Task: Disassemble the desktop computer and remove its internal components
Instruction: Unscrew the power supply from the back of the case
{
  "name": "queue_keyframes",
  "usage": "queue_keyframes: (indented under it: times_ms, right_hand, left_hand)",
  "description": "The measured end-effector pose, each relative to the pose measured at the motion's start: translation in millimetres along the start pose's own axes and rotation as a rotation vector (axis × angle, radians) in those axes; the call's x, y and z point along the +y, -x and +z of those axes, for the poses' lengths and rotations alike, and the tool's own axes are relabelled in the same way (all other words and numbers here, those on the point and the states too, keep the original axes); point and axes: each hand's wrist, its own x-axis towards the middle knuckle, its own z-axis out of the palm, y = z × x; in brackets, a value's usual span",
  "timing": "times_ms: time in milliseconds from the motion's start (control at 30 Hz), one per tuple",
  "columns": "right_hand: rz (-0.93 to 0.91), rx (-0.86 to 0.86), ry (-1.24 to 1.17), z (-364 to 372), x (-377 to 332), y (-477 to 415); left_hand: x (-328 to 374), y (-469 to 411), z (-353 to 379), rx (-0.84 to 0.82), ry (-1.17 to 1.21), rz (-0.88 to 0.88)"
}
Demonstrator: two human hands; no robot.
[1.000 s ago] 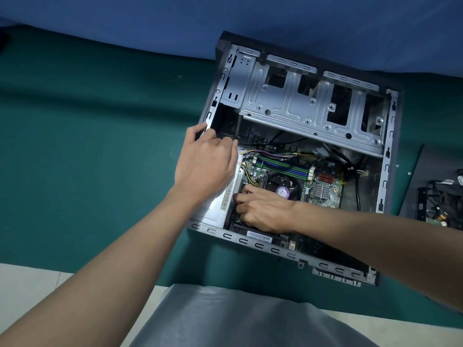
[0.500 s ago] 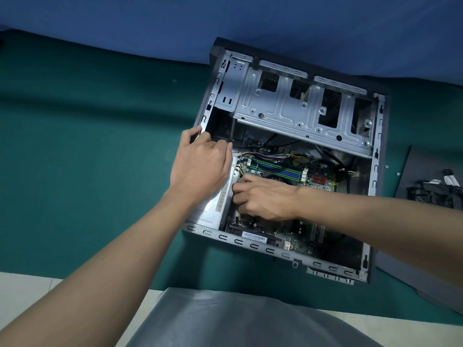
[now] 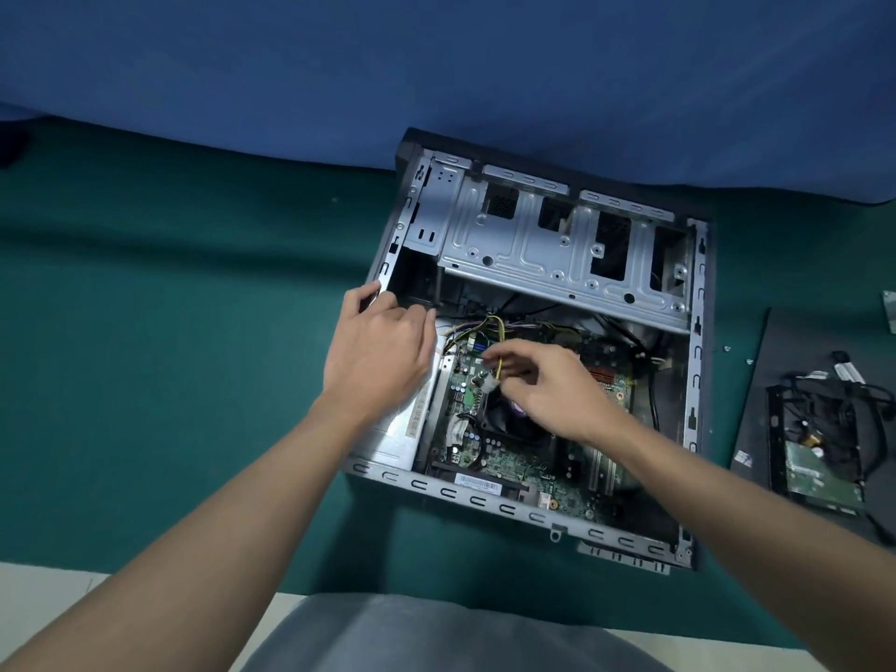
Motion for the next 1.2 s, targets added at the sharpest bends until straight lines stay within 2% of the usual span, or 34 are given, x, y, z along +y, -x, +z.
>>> queue_keyframes:
  times_ms: [67, 133, 333, 400, 467, 567, 633, 933, 1067, 1200]
  right_hand:
    - [-0.083, 0.126, -0.071, 8, -10, -4]
    - [-0.175, 0.166, -0.006, 12, -19, -14]
    - [-0.413, 0.183, 0.492, -10, -4, -41]
    - [-0.39, 0.159, 0.665, -19, 14, -40]
    - [-0.252, 0.177, 0.77, -23, 34, -34]
    - [0.053, 0.291, 0.764, -29, 55, -28]
    - [0.145, 0.297, 0.745, -29, 58, -26]
    - [-0.044, 0.389, 0.555, 7, 17, -10]
    - [-0.133, 0.367, 0.426, 43, -24, 15]
    - [-0.114, 0.318, 0.433, 81, -49, 37]
  left_hand:
    - [0, 0, -1, 0.001, -0.013, 0.006]
    - [0, 0, -1, 0.006, -0.02, 0.007]
    - [1, 1, -1, -0.026, -0.003, -0.014]
    - [1, 0, -2, -0.044, 0.011, -0.026]
    - [1, 1, -3, -0.053, 0.048, -0.041]
    - [3, 6, -7, -0.064, 0.109, -0.055]
    - [5, 13, -13, -0.089, 0.122, -0.053]
    - [-4, 60, -29, -0.273, 0.096, -0.136]
    - [-14, 68, -28, -0.37, 0.165, -0.075]
    - [-27, 79, -30, -0.409, 0.219, 0.103]
